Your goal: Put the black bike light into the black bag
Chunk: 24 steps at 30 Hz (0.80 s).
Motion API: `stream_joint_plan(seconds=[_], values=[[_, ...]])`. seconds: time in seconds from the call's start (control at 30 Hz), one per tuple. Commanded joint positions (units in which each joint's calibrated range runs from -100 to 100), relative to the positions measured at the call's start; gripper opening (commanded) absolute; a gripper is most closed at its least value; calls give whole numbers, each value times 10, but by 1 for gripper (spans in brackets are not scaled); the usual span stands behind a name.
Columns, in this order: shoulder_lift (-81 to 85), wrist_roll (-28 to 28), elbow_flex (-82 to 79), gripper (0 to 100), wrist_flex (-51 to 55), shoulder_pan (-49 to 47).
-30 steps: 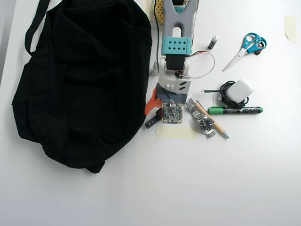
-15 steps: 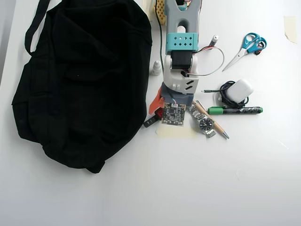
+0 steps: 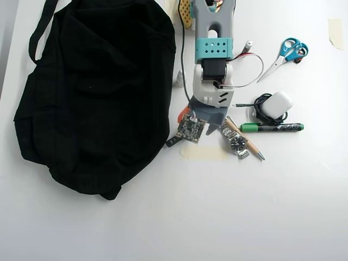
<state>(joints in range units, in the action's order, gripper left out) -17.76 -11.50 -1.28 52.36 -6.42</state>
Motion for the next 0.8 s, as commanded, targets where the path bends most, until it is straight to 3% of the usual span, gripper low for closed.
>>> stream_joint_plan(seconds=[0.0, 0.2, 0.43, 0.77], values=[[3, -16, -15, 33, 2, 2], [2, -16, -27, 33, 1, 7], [-48, -16, -8, 41, -9, 19], [-79, -11, 56, 41, -9, 30]])
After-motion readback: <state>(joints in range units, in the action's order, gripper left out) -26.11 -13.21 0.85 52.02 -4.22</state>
